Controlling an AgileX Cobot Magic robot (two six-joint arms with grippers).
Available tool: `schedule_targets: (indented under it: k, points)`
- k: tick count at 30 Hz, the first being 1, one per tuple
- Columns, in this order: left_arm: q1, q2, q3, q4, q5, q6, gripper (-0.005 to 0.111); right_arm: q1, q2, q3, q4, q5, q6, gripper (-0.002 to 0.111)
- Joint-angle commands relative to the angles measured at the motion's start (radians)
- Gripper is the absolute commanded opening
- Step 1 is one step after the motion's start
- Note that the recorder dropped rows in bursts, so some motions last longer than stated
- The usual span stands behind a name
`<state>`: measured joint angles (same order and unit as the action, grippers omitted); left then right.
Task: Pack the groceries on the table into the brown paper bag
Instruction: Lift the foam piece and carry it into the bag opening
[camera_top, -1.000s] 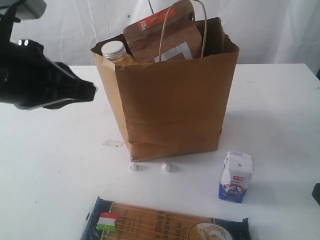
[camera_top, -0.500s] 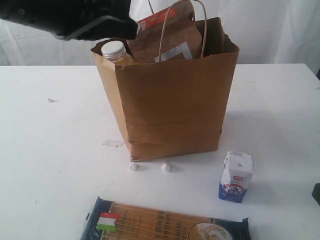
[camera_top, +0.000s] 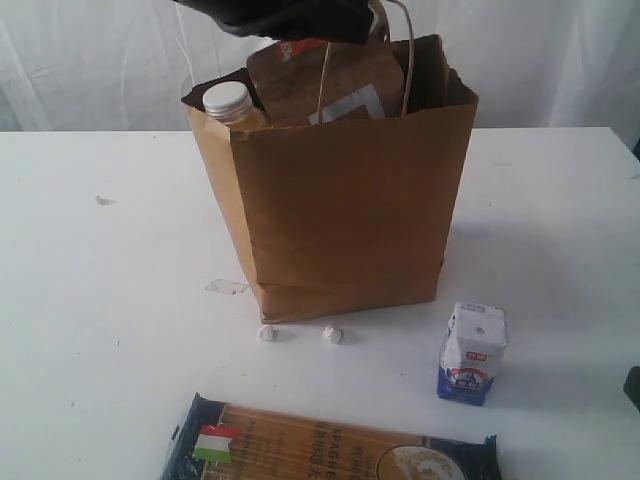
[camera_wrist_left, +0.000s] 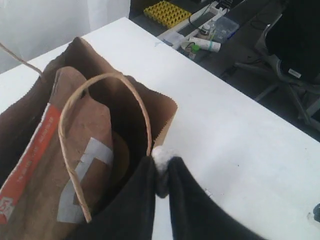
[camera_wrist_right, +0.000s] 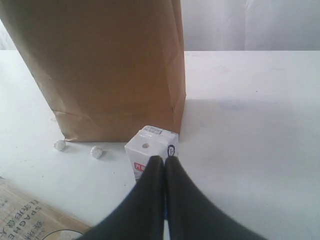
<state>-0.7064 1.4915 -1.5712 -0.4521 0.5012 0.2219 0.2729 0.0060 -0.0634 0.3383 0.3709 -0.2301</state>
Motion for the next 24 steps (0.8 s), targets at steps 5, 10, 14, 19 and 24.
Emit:
schedule_targets:
  k: [5, 10, 14, 19, 24]
  points:
    - [-0.004, 0.084, -0.036, -0.011, 0.061, 0.042, 0.000, -0.004, -0.006, 0.005, 0.001, -0.005, -0.001, 0.000]
    - [-0.004, 0.104, -0.036, -0.011, 0.010, 0.043, 0.000, -0.004, -0.006, 0.005, 0.001, -0.005, -0.001, 0.000]
    - [-0.004, 0.120, -0.036, 0.000, 0.001, 0.044, 0.000, -0.004, -0.006, 0.005, 0.001, -0.005, -0.001, 0.000]
    - [-0.004, 0.125, -0.036, 0.005, -0.003, 0.090, 0.000, -0.004, -0.006, 0.005, 0.001, -0.005, -0.001, 0.000]
    - [-0.004, 0.125, -0.036, 0.005, -0.013, 0.088, 0.048, -0.004, -0.006, 0.005, 0.001, -0.005, -0.001, 0.000]
